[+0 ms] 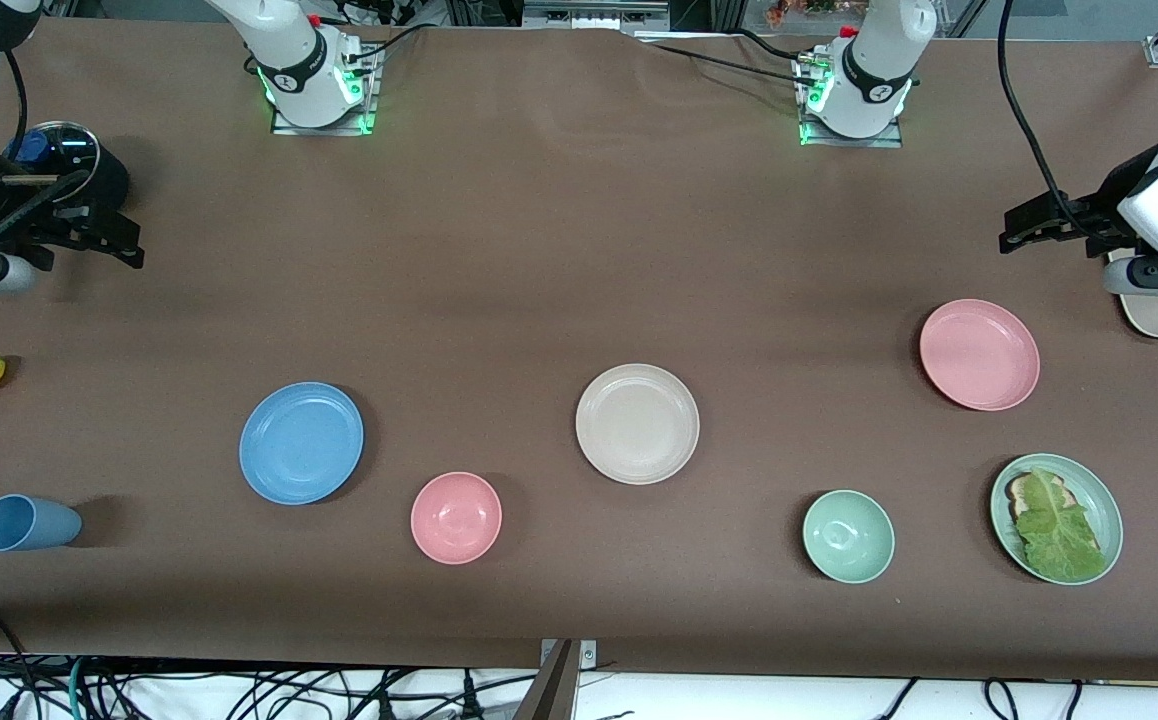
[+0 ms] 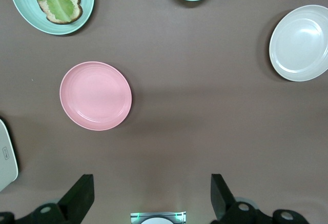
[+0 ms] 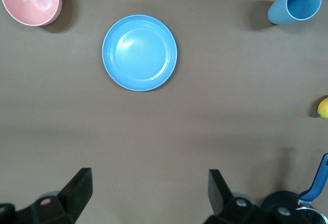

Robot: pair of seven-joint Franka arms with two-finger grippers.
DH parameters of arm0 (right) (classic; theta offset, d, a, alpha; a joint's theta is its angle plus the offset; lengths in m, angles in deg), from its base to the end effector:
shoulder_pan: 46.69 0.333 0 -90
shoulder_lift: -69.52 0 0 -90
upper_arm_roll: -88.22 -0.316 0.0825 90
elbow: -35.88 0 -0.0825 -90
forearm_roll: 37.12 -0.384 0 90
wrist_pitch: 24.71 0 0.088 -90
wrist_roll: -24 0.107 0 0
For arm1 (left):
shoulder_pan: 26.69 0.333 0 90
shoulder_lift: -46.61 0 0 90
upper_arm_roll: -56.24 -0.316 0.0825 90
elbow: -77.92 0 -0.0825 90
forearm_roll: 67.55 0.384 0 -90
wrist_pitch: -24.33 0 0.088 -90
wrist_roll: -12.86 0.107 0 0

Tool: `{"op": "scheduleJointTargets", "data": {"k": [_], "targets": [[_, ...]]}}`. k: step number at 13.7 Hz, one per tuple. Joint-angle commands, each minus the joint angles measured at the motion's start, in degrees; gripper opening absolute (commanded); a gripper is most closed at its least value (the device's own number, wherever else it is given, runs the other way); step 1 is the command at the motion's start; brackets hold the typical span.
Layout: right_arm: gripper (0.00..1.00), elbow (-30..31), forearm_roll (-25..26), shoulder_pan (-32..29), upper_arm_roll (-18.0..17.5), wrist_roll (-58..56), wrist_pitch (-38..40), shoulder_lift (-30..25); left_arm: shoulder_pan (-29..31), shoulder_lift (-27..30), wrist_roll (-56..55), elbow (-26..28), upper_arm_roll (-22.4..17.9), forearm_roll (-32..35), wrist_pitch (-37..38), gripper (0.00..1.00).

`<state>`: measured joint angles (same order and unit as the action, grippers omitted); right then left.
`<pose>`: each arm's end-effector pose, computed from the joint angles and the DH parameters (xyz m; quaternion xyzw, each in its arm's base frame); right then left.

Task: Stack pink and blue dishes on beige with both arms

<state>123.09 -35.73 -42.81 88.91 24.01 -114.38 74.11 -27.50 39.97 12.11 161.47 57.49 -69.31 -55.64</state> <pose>0.5771 0.0298 0.6016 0.9994 0.0279 -0.0182 0.0131 0.5699 -0.0235 0.5977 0.9958 -0.0127 -0.0894 0.0144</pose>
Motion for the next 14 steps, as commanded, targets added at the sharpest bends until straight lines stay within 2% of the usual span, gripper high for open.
{"op": "scheduleJointTargets", "data": {"k": [1, 3, 5, 7, 9, 14], "targets": [[1.0, -0.37, -0.6, -0.36, -0.34, 0.43, 0.63, -0.19, 0.02, -3.02, 0.93, -1.81, -0.03, 0.44, 0.69, 1.0], [1.0, -0.37, -0.6, -0.27, -0.34, 0.43, 0.72, -0.19, 1.5, -4.42, 0.84, -1.72, -0.55, 0.26, 0.69, 1.0], [1.0, -0.46, -0.6, -0.36, -0.34, 0.43, 0.63, -0.19, 6.58, -6.27, 1.71, -1.72, -0.56, 0.26, 0.6, 1.0], [1.0, -0.46, -0.6, -0.36, -0.34, 0.43, 0.63, -0.19, 10.11, -10.47, 10.02, -1.72, -0.64, 0.26, -0.36, 1.0], [1.0, -0.46, -0.6, -0.27, -0.34, 0.43, 0.63, -0.19, 15.55, -13.73, 18.91, -1.29, -0.56, 0.35, -5.61, 1.0], [1.0, -0.55, -0.52, -0.36, -0.25, 0.43, 0.19, -0.11, 22.86, -20.15, 30.7, -1.11, -0.47, -1.05, -10.9, 1.0]]}}
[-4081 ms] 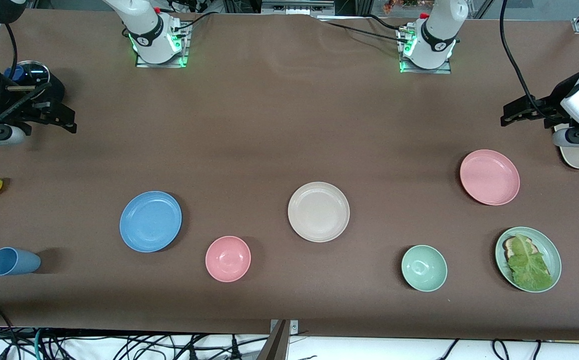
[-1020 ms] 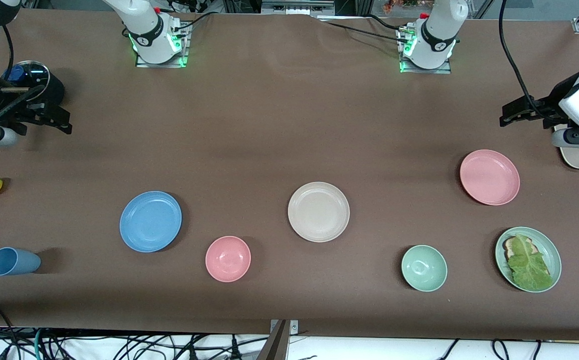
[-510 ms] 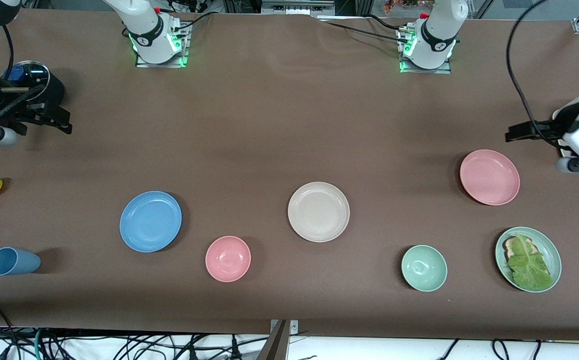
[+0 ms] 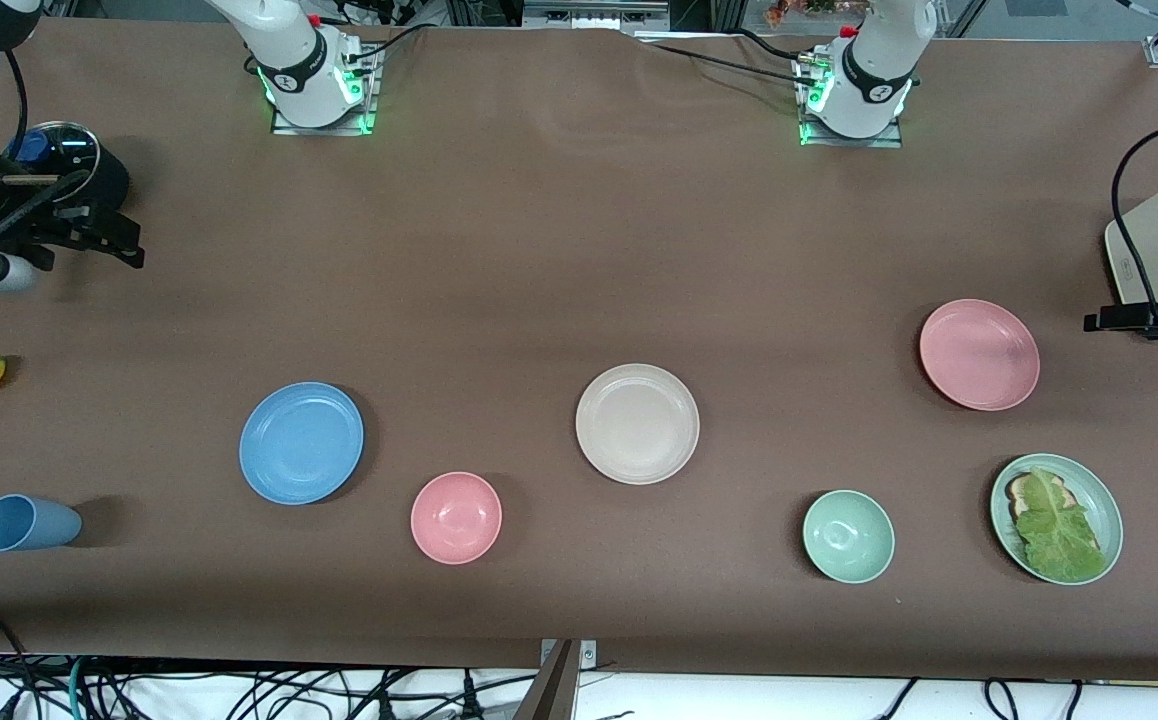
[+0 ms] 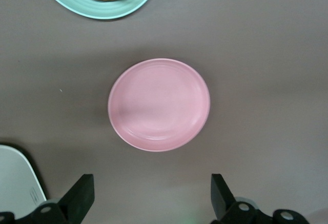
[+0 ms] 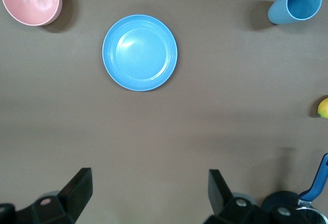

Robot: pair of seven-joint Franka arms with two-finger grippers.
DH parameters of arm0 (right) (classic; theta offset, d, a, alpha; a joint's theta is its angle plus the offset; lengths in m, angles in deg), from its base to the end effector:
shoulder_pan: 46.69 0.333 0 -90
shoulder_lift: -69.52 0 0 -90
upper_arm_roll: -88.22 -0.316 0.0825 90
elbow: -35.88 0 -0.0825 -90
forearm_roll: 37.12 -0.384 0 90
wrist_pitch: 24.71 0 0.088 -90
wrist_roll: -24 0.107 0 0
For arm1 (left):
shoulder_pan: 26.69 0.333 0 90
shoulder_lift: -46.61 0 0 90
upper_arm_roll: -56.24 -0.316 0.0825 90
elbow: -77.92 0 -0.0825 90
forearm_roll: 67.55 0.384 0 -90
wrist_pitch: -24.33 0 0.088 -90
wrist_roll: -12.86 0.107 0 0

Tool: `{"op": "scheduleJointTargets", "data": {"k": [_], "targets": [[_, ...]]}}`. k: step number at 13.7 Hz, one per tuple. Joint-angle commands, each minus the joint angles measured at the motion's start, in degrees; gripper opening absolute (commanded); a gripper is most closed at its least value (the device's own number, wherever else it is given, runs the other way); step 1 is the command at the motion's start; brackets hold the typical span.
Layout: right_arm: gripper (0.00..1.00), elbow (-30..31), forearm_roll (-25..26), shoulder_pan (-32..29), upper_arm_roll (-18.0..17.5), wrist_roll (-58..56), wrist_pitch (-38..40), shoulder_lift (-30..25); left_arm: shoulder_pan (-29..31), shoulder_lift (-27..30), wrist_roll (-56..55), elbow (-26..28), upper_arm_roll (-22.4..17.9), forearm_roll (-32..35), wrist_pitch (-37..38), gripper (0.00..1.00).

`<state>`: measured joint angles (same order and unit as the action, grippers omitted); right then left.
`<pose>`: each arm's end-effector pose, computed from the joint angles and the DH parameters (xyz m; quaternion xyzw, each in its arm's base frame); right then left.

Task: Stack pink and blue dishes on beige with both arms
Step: 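Move the left gripper toward the rim of the large pink plate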

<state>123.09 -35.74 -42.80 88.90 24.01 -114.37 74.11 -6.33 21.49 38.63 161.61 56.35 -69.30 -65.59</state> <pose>0.5771 0.0300 0.6016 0.9994 0.0281 -0.0183 0.0130 0.6086 0.2212 0.4087 0.9853 -0.0450 -0.1450 0.0784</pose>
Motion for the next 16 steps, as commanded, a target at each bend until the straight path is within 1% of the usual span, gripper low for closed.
{"op": "scheduleJointTargets", "data": {"k": [1, 2, 3, 5, 6, 9, 11, 14, 16], "targets": [[1.0, -0.55, -0.5, -0.37, -0.33, 0.43, 0.01, -0.11, 3.87, -3.51, 6.98, -1.24, 0.67, -3.67, -1.83, 1.0], [1.0, -0.55, -0.42, -0.37, -0.24, 0.43, -0.08, -0.02, 6.5, -6.05, 11.01, -1.33, 0.67, -6.74, -2.88, 1.0], [1.0, -0.55, -0.5, -0.46, -0.24, 0.43, -0.08, -0.02, 8.45, -8.69, 14.36, -1.42, 0.67, -8.43, -4.28, 1.0], [1.0, -0.55, -0.42, -0.55, -0.24, 0.34, -0.08, 0.16, 10.74, -12.21, 17.81, -1.42, 0.67, -10.45, -7.18, 1.0], [1.0, -0.55, -0.42, -0.55, -0.24, 0.25, 0.01, 0.25, 11.71, -13.97, 19.04, -1.51, 0.67, -12.2, -7.37, 1.0], [1.0, -0.55, -0.5, -1.52, -0.15, 0.25, 0.1, 0.6, 12.07, -15.48, 18.35, -1.07, 0.67, -13.63, -8.95, 0.99], [1.0, -0.55, -0.42, -1.61, -0.15, 0.25, 0.1, 0.6, 13.12, -17.06, 18.26, -0.8, 0.59, -16.52, -9.04, 0.99], [1.0, -0.64, -0.42, -1.69, -0.15, 0.34, -0.25, 0.77, 13.73, -18.99, 18.26, -0.8, 0.58, -18.37, -9.13, 0.99], [1.0, -0.72, -0.24, -1.61, -0.24, 0.34, -0.26, 2.44, 15.31, -20.23, 18.35, -0.63, 0.58, -18.72, -9.83, 0.99]]}}
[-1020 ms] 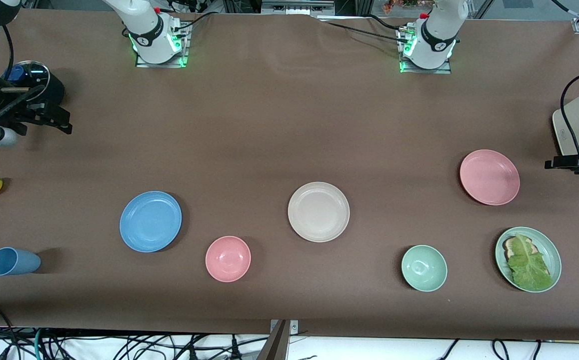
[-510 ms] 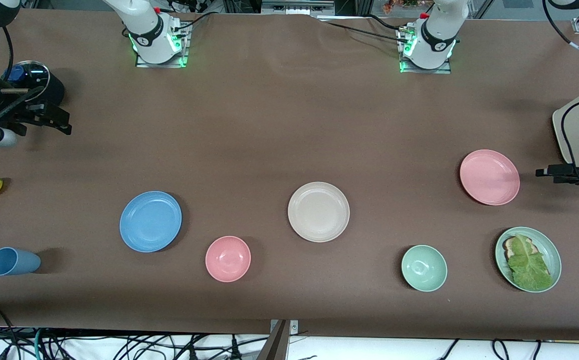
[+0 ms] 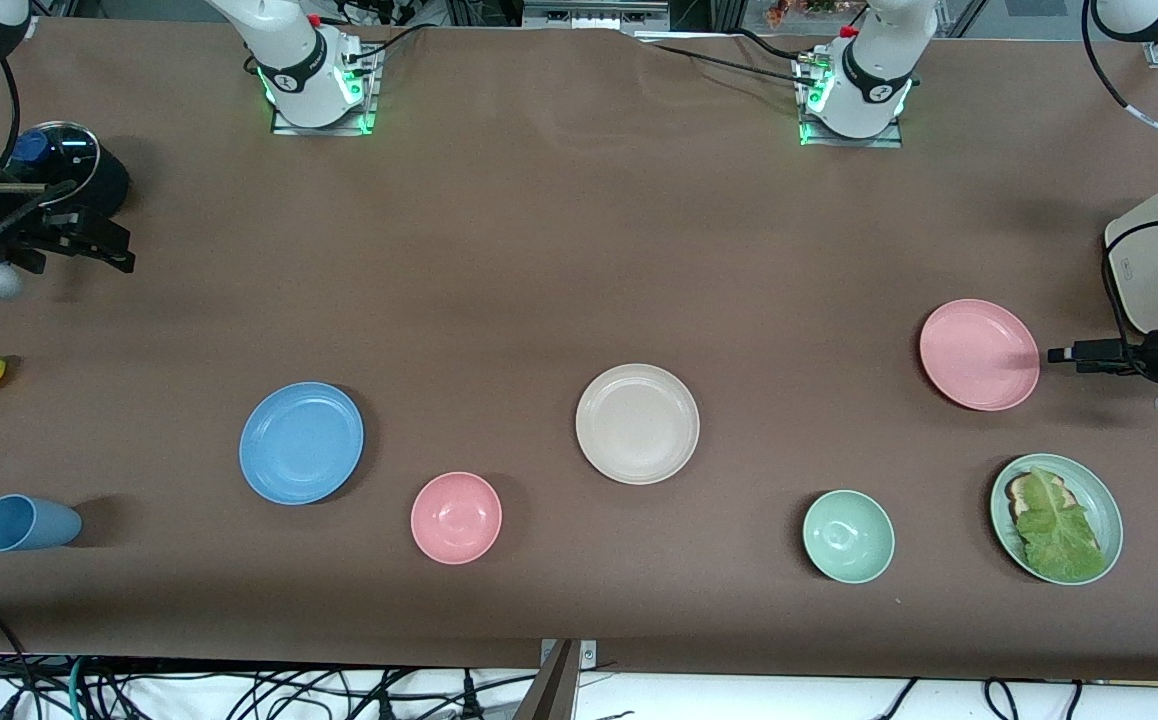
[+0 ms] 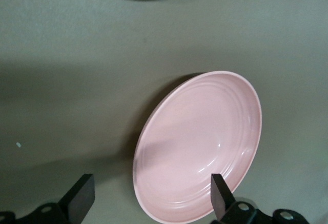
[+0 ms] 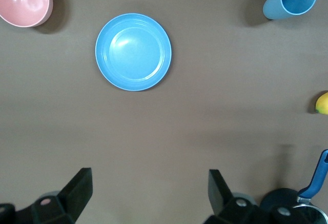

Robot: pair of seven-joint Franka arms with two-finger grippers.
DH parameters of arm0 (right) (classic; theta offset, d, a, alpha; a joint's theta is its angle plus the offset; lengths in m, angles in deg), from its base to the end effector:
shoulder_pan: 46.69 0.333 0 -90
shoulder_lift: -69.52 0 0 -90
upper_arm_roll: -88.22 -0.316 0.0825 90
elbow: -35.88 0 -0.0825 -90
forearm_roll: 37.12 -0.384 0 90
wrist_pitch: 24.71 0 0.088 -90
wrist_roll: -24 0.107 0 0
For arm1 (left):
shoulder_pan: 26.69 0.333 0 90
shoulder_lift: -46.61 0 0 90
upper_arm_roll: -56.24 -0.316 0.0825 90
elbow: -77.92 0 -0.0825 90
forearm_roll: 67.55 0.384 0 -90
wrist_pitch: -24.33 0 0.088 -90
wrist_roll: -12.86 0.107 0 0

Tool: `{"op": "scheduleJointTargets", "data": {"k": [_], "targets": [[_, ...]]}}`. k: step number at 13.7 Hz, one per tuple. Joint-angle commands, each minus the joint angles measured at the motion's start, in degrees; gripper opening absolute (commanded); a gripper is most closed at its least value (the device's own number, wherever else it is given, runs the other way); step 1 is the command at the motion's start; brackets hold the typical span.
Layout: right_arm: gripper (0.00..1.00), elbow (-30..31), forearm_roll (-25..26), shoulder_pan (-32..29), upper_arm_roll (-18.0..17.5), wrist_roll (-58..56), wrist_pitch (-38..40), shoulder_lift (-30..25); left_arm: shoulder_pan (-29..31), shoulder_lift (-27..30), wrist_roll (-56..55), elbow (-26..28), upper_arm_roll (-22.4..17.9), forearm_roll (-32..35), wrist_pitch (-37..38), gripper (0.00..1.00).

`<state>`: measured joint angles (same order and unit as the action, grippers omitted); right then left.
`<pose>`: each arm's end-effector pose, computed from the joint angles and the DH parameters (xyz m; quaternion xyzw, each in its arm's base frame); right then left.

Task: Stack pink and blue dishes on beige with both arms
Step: 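Move the left gripper toward the rim of the large pink plate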

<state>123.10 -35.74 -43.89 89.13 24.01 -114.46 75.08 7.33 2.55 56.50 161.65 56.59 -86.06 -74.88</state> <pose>0.5823 0.0171 0.5918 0.9994 0.0167 -0.0262 0.0132 0.5668 0.3434 0.2004 0.9581 -0.0189 -0.0967 0.2691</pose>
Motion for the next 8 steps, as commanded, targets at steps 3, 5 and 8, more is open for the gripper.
{"op": "scheduleJointTargets", "data": {"k": [3, 5, 8], "targets": [[1.0, -0.83, -0.33, -0.6, -0.47, 0.16, -1.13, 2.27, 3.24, -1.64, 0.66, 1.69, 0.43, -3.46, -2.12, 0.99], [1.0, -0.83, -0.33, -0.6, -0.47, -0.45, -2.36, 3.49, 3.42, -1.12, 0.66, 3.98, 0.43, -4.16, -4.15, 0.98], [1.0, -0.13, -0.41, -0.6, -0.47, -1.15, -4.12, 5.42, 3.07, -1.03, -0.82, 5.39, 0.43, -5.57, -4.33, 0.95]]}}
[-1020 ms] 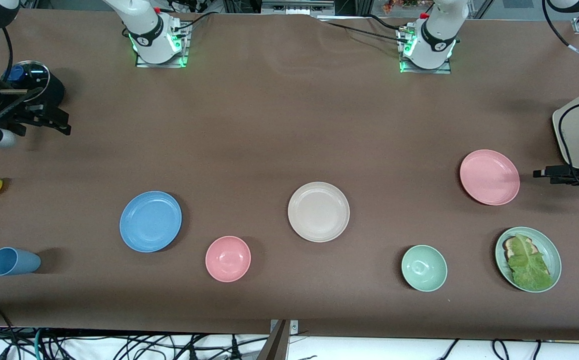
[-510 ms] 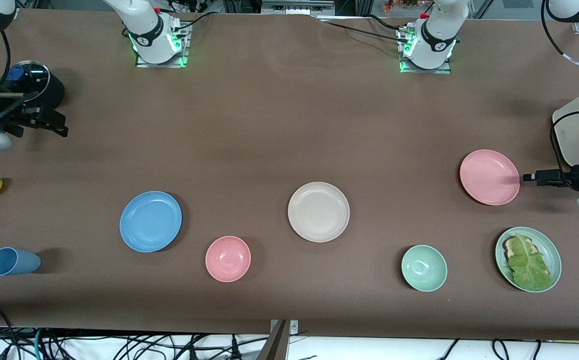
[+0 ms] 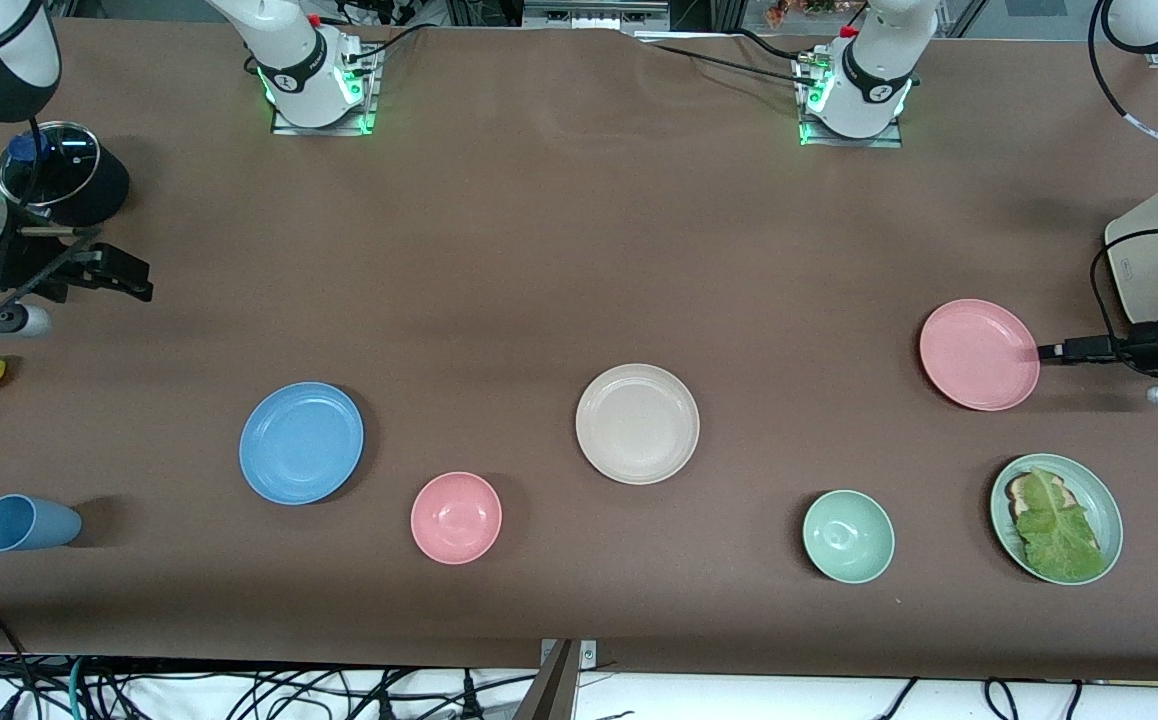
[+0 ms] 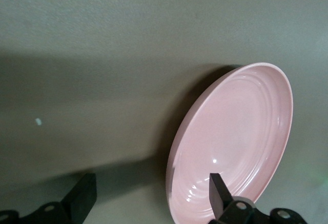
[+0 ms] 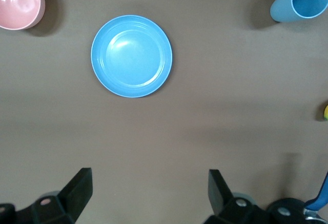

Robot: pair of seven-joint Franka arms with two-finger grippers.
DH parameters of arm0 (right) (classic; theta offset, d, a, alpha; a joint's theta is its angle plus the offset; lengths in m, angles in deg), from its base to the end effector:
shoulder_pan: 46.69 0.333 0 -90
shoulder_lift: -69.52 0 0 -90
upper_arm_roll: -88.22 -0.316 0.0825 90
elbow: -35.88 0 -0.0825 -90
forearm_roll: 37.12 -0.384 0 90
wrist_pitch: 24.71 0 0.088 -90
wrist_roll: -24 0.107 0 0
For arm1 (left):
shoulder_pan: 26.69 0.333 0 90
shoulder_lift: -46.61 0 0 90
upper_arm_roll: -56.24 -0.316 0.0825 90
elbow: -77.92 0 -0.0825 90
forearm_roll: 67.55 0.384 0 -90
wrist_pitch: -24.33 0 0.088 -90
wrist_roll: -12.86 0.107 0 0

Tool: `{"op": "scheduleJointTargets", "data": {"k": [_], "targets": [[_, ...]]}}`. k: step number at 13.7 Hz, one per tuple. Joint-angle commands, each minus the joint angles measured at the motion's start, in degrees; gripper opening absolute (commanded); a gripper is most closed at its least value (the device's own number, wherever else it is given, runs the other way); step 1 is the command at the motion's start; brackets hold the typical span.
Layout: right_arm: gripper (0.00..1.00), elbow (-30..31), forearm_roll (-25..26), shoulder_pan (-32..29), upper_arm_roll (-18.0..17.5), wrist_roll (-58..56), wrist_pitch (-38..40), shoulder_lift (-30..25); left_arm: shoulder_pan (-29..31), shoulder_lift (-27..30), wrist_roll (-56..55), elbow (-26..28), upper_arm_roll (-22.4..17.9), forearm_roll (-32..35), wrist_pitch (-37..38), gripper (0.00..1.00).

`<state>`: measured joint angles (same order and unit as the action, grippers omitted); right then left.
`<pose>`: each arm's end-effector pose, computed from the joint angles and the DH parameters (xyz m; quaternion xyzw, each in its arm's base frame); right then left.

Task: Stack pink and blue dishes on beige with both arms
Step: 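Move the left gripper toward the rim of the large pink plate, then grasp the pink plate rim with the left gripper and lift it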

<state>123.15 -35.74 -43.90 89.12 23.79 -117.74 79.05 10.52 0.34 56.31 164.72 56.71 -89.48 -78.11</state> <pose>0.6052 0.0182 0.5549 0.9992 0.0194 -0.0327 0.0138 0.5378 0.3624 0.1577 0.9499 0.0335 -0.0880 0.2982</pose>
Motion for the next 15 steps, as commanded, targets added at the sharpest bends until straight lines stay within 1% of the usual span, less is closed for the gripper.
{"op": "scheduleJointTargets", "data": {"k": [1, 3, 4, 5, 7, 9, 10, 11, 13, 14, 15], "targets": [[1.0, -0.18, -0.16, -0.6, -0.46, -0.93, -2.15, 2.68, -0.21, 1.44, -2.04, 2.58, 0.4, -2.06, -1.1, 0.95], [1.0, -0.09, 0.11, -1.29, -0.46, -2.42, -5.31, 5.57, -0.39, 1.53, -3.28, 3.02, 0.66, -2.15, -1.01, 0.95], [1.0, 0.43, -0.32, -1.82, -0.37, -4.95, -7.67, 7.07, -0.39, 1.62, -3.72, 3.2, 0.75, -2.15, -1.01, 0.94], [1.0, 2.09, -0.42, -1.91, -0.46, -5.5, -10.83, 7.78, -0.47, 2.14, -4.51, 3.46, 0.84, -2.15, -1.01, 0.92], [1.0, 6.22, -0.42, -2.44, -0.37, -5.85, -17.68, 8.48, -1.43, 3.02, -6.18, 4.43, 0.93, -2.15, -1.01, 0.92], [1.0, 7.2, -0.42, -3.23, -0.46, -5.94, -21.22, 11.11, -1.96, 3.46, -7.24, 5.13, 1.1, -2.15, -1.01, 0.92], [1.0, 7.21, -0.5, -3.41, -0.37, -5.94, -22.62, 12.6, -2.14, 3.73, -7.42, 5.22, 1.19, -2.15, -1.01, 0.85], [0.99, 7.82, -0.59, -3.41, -0.37, -5.86, -24.29, 13.84, -2.14, 3.9, -7.42, 5.22, 1.19, -2.15, -1.01, 0.67], [0.99, 9.74, -0.59, -3.5, -0.37, -5.77, -29.03, 15.51, -2.14, 3.9, -7.42, 5.22, 1.28, -2.15, -1.01, 0.37], [0.99, 10.54, -0.59, -3.58, -0.46, -5.77, -31.49, 16.65, -2.14, 3.9, -6.9, 5.14, 1.28, -2.15, -1.01, 0.34], [0.99, 10.98, -0.59, -3.85, -0.37, -5.77, -33.43, 17.79, -2.06, 3.9, -5.93, 5.05, 1.28, -2.06, -0.84, 0.38]]}}
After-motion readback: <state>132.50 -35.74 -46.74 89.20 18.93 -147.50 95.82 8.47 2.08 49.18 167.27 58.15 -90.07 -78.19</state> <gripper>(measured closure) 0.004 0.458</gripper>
